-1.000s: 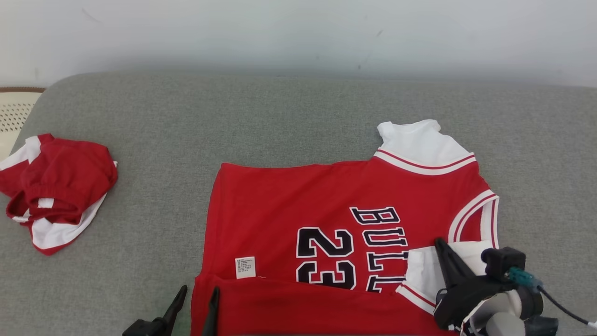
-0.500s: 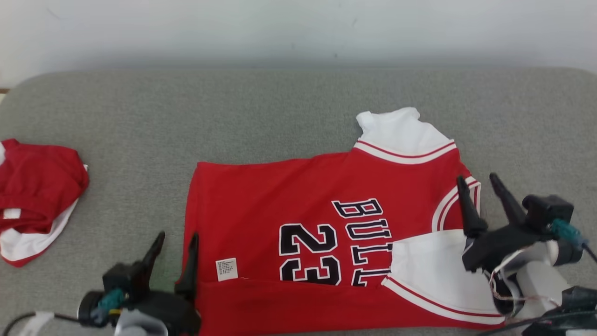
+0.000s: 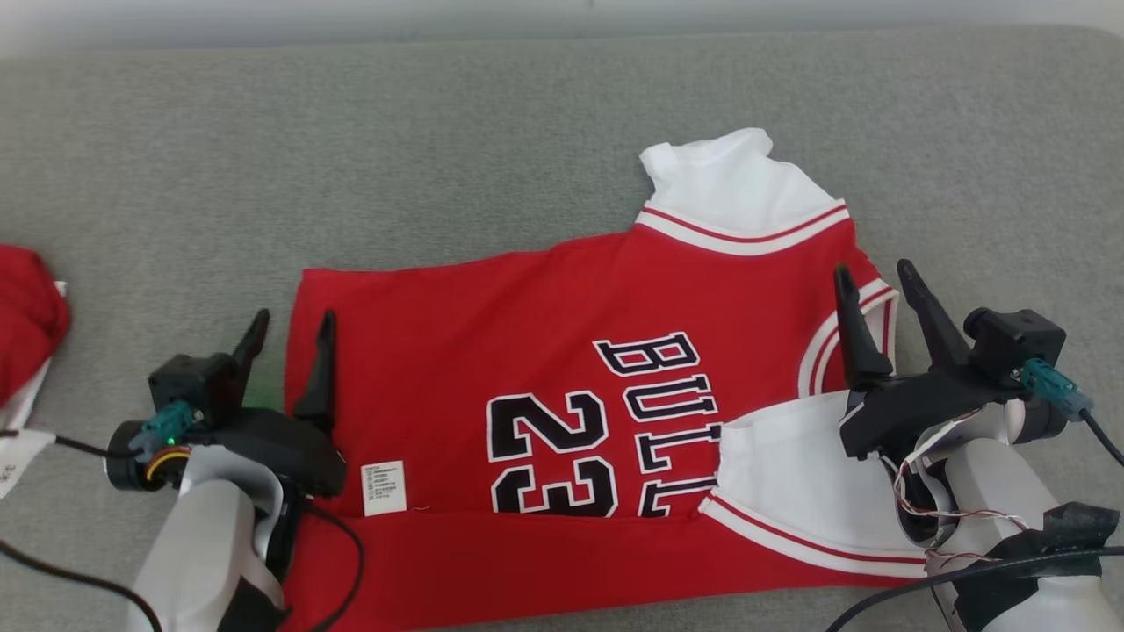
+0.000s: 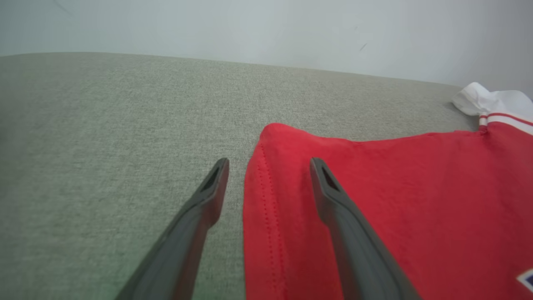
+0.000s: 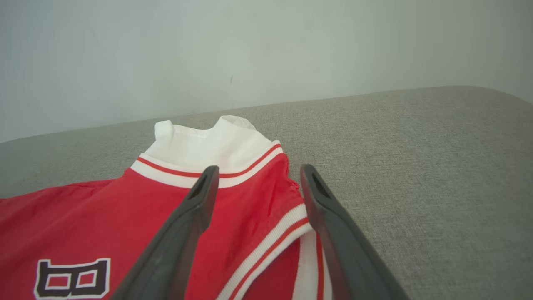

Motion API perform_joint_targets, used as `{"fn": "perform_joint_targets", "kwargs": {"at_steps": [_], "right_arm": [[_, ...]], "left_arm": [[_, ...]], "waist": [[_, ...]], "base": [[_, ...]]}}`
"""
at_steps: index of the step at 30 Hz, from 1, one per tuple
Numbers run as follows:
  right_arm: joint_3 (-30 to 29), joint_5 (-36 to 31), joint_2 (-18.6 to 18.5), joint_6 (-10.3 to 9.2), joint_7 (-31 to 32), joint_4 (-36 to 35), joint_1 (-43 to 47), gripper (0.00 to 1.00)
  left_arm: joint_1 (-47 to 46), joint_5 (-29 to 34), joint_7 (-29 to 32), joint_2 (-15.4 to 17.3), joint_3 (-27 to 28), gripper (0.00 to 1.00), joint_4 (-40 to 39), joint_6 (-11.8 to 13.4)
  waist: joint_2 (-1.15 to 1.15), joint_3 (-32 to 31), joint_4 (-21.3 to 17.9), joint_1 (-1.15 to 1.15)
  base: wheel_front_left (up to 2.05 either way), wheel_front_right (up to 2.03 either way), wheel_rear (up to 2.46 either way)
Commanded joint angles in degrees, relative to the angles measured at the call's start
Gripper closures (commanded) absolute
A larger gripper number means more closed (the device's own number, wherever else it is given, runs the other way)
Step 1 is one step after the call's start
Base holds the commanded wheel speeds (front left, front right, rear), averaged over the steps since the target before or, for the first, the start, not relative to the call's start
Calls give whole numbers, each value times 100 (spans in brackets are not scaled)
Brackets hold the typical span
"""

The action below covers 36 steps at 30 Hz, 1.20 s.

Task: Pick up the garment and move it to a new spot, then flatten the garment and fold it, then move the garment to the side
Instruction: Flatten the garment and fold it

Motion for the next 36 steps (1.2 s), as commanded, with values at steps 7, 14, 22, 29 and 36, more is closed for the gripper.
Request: {"fn": "perform_joint_targets", "kwargs": {"at_steps": [7, 14, 22, 29, 36], "right_arm": [[144, 80, 51, -6, 0, -99, 142, 0], [136, 82, 29, -6, 0, -248, 97, 0], [112, 34, 7, -6, 0, -463, 35, 0], [104, 16, 68, -6, 0, -470, 125, 0], [111, 97, 27, -6, 0, -477, 29, 0]], "left_arm": [[-673, 61, -6, 165, 69, 0, 900, 125], [-971, 151, -1, 222, 109, 0, 1400, 467], [-1101, 55, 17, 246, 219, 0, 1975, 813], [-1066, -181, 27, 34, 180, 20, 2348, 494], [-1218, -273, 26, -47, 136, 71, 2277, 266]], "waist": [[-1, 279, -285, -1], [-1, 376, -360, -1], [-1, 355, -386, -1], [-1, 254, -359, -1], [-1, 277, -325, -1]], "base": [[0, 0, 0], [0, 0, 0], [0, 0, 0], [0, 0, 0], [0, 0, 0]]}}
